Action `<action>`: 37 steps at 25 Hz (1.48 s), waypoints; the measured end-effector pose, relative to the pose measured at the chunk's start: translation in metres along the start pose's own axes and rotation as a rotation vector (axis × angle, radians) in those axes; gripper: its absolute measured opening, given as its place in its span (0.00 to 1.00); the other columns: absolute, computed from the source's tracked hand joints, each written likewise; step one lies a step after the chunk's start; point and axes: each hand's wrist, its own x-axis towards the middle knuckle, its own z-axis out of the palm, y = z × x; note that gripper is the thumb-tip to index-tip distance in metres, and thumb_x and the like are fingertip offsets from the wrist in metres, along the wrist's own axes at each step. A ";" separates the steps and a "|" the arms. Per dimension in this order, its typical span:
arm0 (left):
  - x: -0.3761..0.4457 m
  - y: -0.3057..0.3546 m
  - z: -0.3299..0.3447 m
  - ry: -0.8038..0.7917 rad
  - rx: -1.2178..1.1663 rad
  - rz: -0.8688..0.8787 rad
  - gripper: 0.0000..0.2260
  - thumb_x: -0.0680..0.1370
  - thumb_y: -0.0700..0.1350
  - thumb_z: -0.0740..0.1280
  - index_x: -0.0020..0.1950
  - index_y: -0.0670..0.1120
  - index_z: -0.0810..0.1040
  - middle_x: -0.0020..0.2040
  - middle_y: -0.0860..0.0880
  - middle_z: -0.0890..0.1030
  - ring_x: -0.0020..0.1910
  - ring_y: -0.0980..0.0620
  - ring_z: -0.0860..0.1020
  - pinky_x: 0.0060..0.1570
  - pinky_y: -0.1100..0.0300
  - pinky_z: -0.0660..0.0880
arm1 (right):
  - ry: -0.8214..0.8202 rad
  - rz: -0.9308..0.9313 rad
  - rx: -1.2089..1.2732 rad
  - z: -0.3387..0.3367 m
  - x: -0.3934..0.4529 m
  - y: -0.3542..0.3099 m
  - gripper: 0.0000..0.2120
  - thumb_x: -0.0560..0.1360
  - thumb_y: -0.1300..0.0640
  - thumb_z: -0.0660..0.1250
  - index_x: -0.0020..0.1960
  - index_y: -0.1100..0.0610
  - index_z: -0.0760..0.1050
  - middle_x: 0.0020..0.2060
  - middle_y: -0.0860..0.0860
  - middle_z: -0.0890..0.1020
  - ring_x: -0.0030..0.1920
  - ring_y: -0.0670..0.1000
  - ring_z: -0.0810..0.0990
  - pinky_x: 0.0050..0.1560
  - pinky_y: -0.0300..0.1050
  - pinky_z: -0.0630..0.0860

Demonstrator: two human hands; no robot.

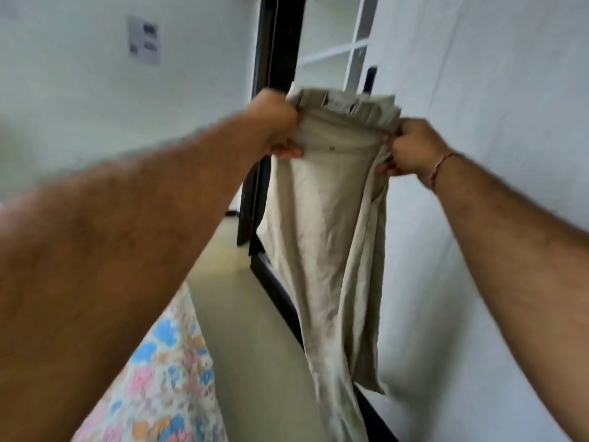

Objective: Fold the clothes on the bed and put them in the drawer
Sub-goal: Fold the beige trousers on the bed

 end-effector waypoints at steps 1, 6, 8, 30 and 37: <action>0.003 -0.023 0.002 -0.004 -0.033 -0.039 0.05 0.86 0.41 0.60 0.55 0.42 0.74 0.47 0.34 0.84 0.25 0.46 0.83 0.25 0.48 0.82 | -0.020 0.029 -0.020 0.017 0.001 0.010 0.09 0.82 0.64 0.58 0.53 0.59 0.77 0.37 0.59 0.80 0.21 0.48 0.80 0.21 0.40 0.75; 0.017 -0.131 0.011 -0.131 -0.195 -0.264 0.09 0.87 0.42 0.56 0.64 0.41 0.72 0.44 0.36 0.85 0.32 0.42 0.86 0.29 0.52 0.82 | -0.180 0.365 0.073 0.105 0.018 0.067 0.14 0.80 0.70 0.56 0.55 0.59 0.77 0.43 0.59 0.82 0.30 0.55 0.85 0.28 0.45 0.81; 0.035 -0.168 0.001 -0.212 -0.199 -0.356 0.10 0.88 0.43 0.56 0.64 0.41 0.72 0.47 0.36 0.85 0.35 0.40 0.87 0.33 0.47 0.84 | -0.324 0.528 0.096 0.146 0.033 0.080 0.16 0.81 0.71 0.53 0.61 0.61 0.75 0.49 0.60 0.85 0.37 0.62 0.87 0.33 0.51 0.85; -0.032 -0.089 -0.360 0.300 -0.135 0.302 0.16 0.81 0.31 0.64 0.53 0.50 0.84 0.48 0.52 0.82 0.52 0.55 0.78 0.58 0.58 0.73 | -0.308 -0.390 0.821 0.327 0.016 -0.211 0.11 0.74 0.49 0.70 0.47 0.56 0.75 0.46 0.58 0.81 0.50 0.52 0.78 0.62 0.67 0.76; -0.391 -0.361 -0.285 -0.168 0.691 -0.381 0.15 0.71 0.46 0.68 0.48 0.68 0.81 0.44 0.56 0.85 0.50 0.50 0.83 0.50 0.58 0.77 | -0.874 -0.087 0.282 0.410 -0.390 0.066 0.20 0.76 0.56 0.66 0.60 0.33 0.78 0.57 0.44 0.84 0.61 0.48 0.81 0.64 0.50 0.77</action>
